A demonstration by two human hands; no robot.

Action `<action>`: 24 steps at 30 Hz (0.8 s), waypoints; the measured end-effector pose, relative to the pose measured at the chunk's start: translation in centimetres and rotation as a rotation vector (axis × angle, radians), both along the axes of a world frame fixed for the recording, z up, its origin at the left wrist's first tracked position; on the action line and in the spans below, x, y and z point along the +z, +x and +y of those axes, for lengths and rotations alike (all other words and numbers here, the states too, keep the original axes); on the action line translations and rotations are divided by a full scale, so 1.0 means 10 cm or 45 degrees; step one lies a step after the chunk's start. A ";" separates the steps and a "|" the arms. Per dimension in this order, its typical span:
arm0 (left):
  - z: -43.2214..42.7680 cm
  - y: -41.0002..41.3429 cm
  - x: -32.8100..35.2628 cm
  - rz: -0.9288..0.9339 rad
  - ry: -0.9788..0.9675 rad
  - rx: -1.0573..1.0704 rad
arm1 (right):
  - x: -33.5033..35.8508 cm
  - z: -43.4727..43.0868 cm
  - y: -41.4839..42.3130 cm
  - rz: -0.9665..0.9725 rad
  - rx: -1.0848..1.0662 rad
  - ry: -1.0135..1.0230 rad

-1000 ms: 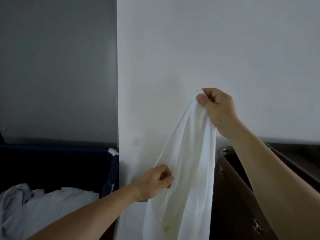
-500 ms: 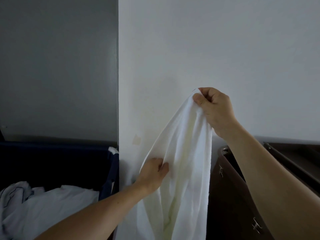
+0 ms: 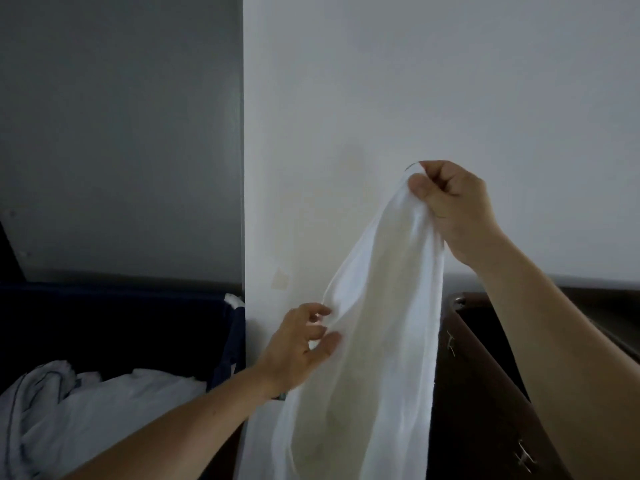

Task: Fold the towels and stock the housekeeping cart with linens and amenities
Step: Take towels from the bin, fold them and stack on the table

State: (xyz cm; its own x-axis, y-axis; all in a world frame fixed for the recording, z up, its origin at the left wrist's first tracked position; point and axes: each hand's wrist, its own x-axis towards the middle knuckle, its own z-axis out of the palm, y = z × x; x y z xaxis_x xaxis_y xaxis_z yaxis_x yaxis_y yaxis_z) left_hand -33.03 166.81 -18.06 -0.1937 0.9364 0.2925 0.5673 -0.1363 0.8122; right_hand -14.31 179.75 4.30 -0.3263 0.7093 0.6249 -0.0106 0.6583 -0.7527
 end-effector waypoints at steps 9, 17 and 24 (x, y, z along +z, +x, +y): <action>0.04 -0.05 -0.25 0.405 -0.055 0.384 | -0.12 -0.04 0.01 -0.002 0.039 -0.031; -0.12 -0.19 -0.38 0.118 -0.161 0.177 | -0.07 -0.02 0.07 -0.007 0.003 -0.028; -0.31 -0.44 -0.23 0.181 -0.034 0.098 | -0.05 0.18 0.23 0.020 -0.216 -0.115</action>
